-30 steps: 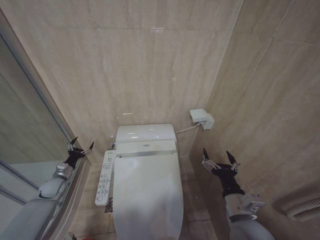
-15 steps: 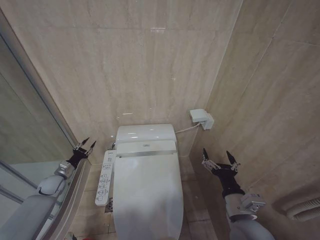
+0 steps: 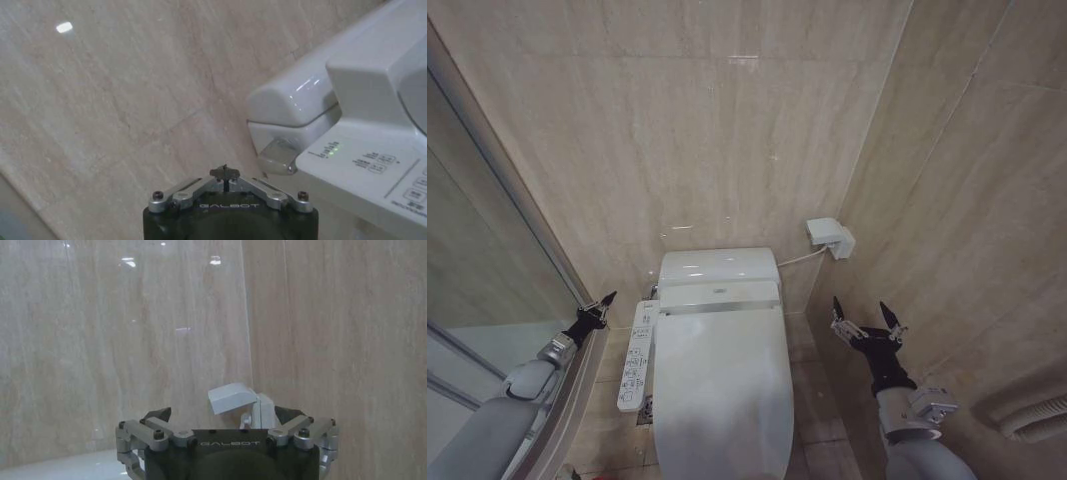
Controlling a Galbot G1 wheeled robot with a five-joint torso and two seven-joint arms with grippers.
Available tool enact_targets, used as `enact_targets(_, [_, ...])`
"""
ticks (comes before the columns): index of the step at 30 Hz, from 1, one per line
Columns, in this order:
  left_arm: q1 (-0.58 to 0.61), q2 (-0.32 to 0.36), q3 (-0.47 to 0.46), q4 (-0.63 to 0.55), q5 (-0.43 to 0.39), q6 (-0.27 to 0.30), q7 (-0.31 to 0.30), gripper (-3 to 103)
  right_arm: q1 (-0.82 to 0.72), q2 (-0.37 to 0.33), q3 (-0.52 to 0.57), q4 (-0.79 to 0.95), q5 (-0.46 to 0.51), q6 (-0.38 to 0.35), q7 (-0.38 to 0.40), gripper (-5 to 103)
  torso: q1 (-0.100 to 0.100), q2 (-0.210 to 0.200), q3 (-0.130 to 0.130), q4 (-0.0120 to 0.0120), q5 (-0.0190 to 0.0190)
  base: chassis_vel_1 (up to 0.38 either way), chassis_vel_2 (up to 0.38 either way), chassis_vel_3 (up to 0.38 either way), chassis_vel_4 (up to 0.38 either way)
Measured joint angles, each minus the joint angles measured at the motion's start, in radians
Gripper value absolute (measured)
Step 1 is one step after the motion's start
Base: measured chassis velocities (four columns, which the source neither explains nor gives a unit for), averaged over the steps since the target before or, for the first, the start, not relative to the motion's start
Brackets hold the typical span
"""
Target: Open the toilet lid, clean the toilet bowl with a toilet brush, close the toilet lid, and flush.
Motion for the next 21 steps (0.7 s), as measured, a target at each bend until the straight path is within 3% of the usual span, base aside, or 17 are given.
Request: enact_targets(21, [0.016,-0.013,-0.013,-0.004,0.018,-0.009,0.006,0,0.0,0.0,0.0,0.0,0.0,0.0,0.0,100,0.0,0.0,0.0,-0.0002,0.0,-0.02,0.018,0.022,-0.021])
